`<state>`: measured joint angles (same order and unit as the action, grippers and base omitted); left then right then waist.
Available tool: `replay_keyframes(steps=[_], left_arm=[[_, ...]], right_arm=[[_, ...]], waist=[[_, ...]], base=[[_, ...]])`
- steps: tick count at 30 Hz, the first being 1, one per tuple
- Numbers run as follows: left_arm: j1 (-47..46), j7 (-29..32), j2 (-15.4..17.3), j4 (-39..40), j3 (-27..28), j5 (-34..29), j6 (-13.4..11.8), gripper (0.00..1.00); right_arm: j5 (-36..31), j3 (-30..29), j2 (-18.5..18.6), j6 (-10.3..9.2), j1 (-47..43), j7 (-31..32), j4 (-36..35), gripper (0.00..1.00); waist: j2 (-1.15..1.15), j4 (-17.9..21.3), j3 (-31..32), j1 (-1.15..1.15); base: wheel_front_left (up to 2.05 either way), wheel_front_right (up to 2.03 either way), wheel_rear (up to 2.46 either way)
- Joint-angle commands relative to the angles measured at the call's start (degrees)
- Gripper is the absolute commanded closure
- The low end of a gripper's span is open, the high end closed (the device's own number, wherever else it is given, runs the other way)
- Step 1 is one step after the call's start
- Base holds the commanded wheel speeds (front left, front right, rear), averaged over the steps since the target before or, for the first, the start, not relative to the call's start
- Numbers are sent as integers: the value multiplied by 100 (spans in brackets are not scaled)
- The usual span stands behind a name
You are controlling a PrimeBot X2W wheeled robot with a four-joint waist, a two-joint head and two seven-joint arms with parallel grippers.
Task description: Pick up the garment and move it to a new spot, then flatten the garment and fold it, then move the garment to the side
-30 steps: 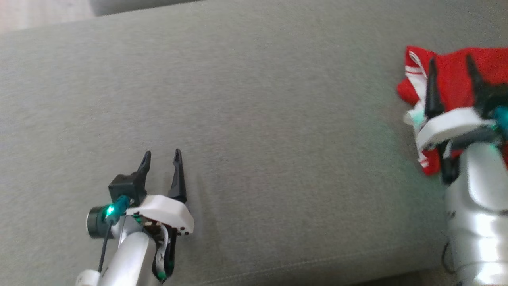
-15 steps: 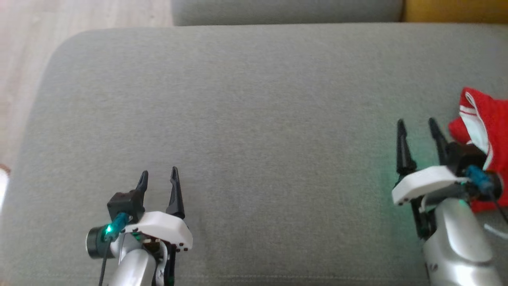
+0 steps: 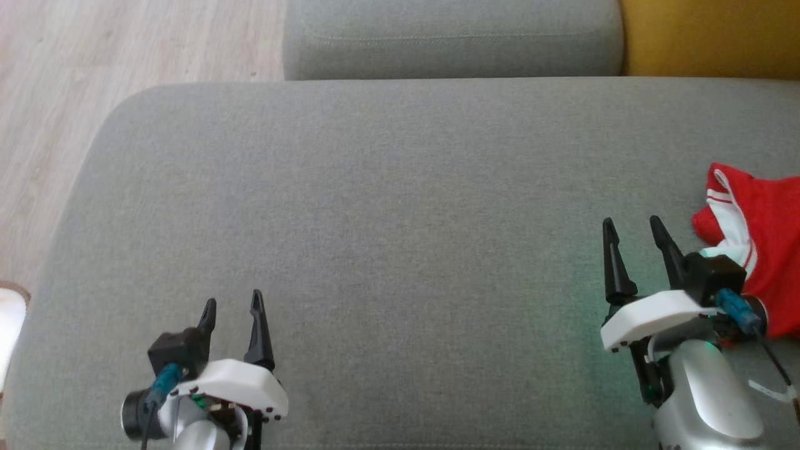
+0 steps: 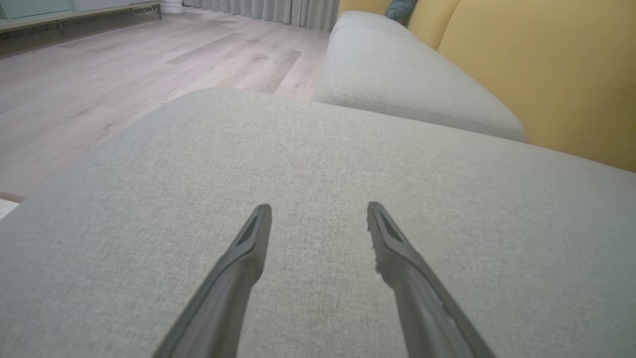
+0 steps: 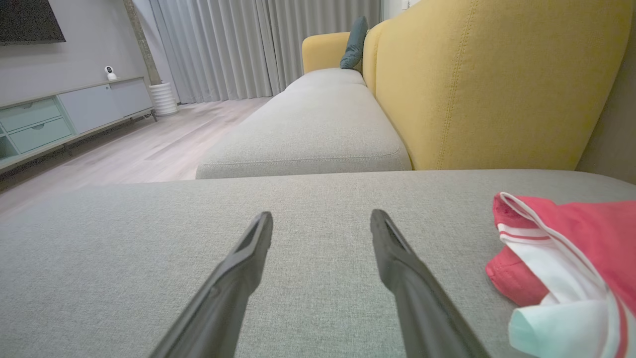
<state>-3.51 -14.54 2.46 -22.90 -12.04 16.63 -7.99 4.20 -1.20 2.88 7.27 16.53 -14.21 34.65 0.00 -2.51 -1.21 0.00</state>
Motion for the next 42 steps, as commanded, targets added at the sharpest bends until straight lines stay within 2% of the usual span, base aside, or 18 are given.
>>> replay_keyframes(steps=[1, 6, 7, 12, 42], left_arm=[[-170, -46, 42, 237, 220, -28, 28, 0], [-124, -46, 42, 341, 265, 40, 137, 0], [3, 1, -2, 118, 21, 20, 141, 100], [108, 70, -24, -155, 14, 130, 165, 100], [23, 546, -9, 92, 444, 1879, 491, 100]], right_arm=[[35, 160, 0, 22, 105, -78, -214, 0], [110, 205, 0, 22, 56, -78, -331, 0], [86, 56, -4, 0, -82, 2, -105, 100], [197, 22, -31, 0, -232, 65, 168, 100], [2234, -86, -24, 5, -444, 521, -381, 100]], waist=[[0, 25, 21, 0], [0, 77, 21, 0], [0, 75, 25, 0], [0, 79, 29, 0], [0, 120, 46, 0]], base=[[0, 0, 0], [0, 0, 0], [0, 0, 0], [0, 0, 0], [0, 0, 0]])
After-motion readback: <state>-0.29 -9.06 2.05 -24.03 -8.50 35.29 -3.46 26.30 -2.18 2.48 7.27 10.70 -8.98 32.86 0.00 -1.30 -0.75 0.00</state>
